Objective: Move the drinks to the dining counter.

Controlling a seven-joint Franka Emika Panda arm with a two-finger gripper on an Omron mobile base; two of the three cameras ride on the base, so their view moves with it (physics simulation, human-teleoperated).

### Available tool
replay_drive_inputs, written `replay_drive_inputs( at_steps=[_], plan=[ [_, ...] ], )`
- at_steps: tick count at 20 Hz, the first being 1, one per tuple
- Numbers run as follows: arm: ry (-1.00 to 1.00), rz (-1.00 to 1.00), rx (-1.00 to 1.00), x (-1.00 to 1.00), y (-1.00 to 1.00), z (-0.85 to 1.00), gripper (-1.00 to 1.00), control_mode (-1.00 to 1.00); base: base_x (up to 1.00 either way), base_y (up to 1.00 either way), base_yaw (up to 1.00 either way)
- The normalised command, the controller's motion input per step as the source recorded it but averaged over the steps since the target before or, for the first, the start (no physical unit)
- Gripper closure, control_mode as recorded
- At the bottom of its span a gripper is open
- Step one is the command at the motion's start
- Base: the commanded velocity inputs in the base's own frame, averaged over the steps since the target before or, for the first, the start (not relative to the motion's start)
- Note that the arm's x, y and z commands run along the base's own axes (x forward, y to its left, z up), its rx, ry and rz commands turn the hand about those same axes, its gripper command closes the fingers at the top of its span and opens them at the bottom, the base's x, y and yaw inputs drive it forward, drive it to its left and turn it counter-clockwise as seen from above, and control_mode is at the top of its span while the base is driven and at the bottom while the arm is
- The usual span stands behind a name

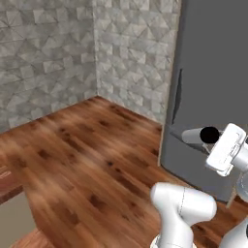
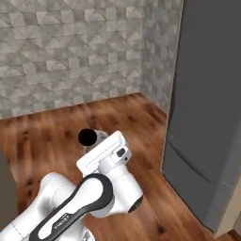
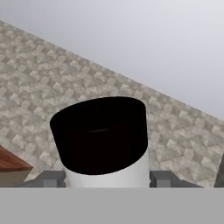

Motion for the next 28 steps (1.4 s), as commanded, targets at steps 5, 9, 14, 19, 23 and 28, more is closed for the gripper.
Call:
replay_drive_inputs(
  at_steps=[5,9,14,19,23,28],
  plan=[
    [0.00,0.00,0.00,0.00,0.00,0.00,1.00,1.00,0.37,0.00,0.72],
    [0.00,0.00,0.00,0.00,0.00,0.00,1.00,1.00,0.36,0.00,0.70],
    [0.00,0.00,0.00,0.00,0.00,0.00,1.00,1.00,0.33,0.00,0.65],
    [0.00,0.00,0.00,0.00,0.00,0.00,1.00,1.00,0.21,0.00,0.57],
    [0.00,0.00,0.00,0.00,0.00,0.00,1.00,1.00,0.26,0.00,0.49],
    [0.00,0.00,0.00,0.00,0.00,0.00,1.00,1.00,0.36,-0.07,0.41]
  ],
)
